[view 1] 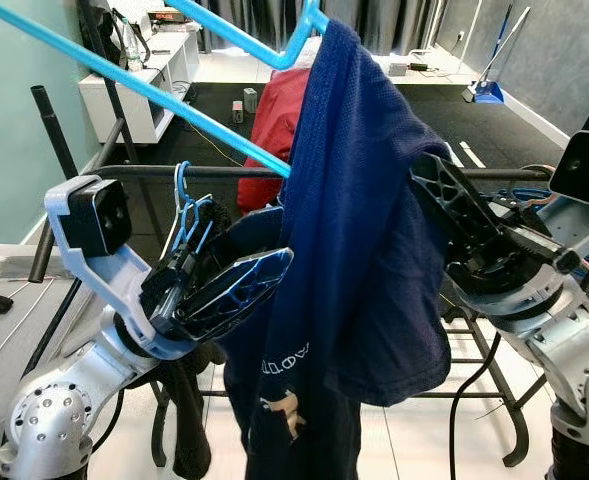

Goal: Hang hanger

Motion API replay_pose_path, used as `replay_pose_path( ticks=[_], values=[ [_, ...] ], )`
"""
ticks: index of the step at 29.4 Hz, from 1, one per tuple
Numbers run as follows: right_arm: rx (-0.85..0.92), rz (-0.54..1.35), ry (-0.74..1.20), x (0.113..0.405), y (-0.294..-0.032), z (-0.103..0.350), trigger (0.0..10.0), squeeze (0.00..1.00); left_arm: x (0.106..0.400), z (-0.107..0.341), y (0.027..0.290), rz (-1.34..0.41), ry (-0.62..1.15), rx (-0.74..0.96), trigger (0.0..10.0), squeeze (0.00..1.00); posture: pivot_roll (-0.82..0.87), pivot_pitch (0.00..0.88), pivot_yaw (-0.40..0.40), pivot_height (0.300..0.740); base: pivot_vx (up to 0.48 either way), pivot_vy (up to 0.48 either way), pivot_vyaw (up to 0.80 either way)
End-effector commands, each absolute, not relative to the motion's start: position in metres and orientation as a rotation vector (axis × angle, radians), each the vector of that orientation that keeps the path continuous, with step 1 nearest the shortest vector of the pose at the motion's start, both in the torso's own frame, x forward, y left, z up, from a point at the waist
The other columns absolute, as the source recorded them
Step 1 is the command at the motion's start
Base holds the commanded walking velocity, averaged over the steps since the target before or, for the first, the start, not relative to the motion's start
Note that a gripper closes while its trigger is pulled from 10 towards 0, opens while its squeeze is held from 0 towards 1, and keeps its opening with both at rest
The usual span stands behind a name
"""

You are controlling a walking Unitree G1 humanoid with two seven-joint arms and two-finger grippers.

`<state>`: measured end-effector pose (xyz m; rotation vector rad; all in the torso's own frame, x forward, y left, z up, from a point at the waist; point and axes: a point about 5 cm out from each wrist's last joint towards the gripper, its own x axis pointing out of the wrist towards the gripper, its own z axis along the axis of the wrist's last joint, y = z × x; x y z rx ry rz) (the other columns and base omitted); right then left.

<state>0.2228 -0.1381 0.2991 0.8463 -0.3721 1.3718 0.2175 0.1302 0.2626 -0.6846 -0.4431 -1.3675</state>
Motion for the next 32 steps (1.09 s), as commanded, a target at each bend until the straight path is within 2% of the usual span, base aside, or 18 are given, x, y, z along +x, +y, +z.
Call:
replay_pose_path(
  ticks=[1,4,13,28,29,30,31,32],
  values=[
    [0.842,1.413,-0.395,0.217,-0.135,0.305,0.0,0.0,0.217,0.264,0.132,-1.371,-0.445,-0.657,10.0,0.0,-0.08,0.0,-0.016,0.74,0.0,0.0,0.0],
    [0.844,1.416,-0.396,0.217,-0.134,0.306,0.0,0.0,0.216,0.263,0.131,-1.379,-0.437,-0.648,10.0,0.0,-0.08,0.0,-0.016,0.74,0.0,0.0,0.0],
    [0.851,1.415,-0.398,0.217,-0.133,0.307,0.0,0.0,0.213,0.252,0.104,-1.426,-0.366,-0.554,10.0,0.0,-0.09,0.0,-0.014,0.74,0.0,0.0,0.0],
    [0.852,1.414,-0.387,0.218,-0.13,0.306,0.0,0.0,0.221,0.25,0.099,-1.387,-0.353,-0.487,10.0,0.0,-0.08,0.0,-0.015,0.74,0.0,0.0,0.0],
    [0.851,1.415,-0.385,0.218,-0.129,0.306,0.0,0.0,0.221,0.251,0.099,-1.389,-0.362,-0.495,6.5,0.0,-0.08,0.0,-0.015,0.74,0.0,0.0,0.0],
    [0.851,1.415,-0.385,0.218,-0.129,0.306,0.0,0.0,0.221,0.251,0.099,-1.389,-0.362,-0.495,6.5,0.0,-0.08,0.0,-0.015,0.74,0.0,0.0,0.0],
    [0.85,1.417,-0.379,0.218,-0.128,0.305,0.0,0.0,0.222,0.252,0.099,-1.388,-0.374,-0.509,0.0,0.0,-0.09,0.0,-0.016,0.74,0.0,0.0,0.0],
    [0.843,1.418,-0.367,0.218,-0.127,0.303,0.0,0.0,0.223,0.254,0.099,-1.383,-0.385,-0.515,0.0,0.0,-0.08,0.0,-0.015,0.74,0.0,0.0,0.0]
  ],
)
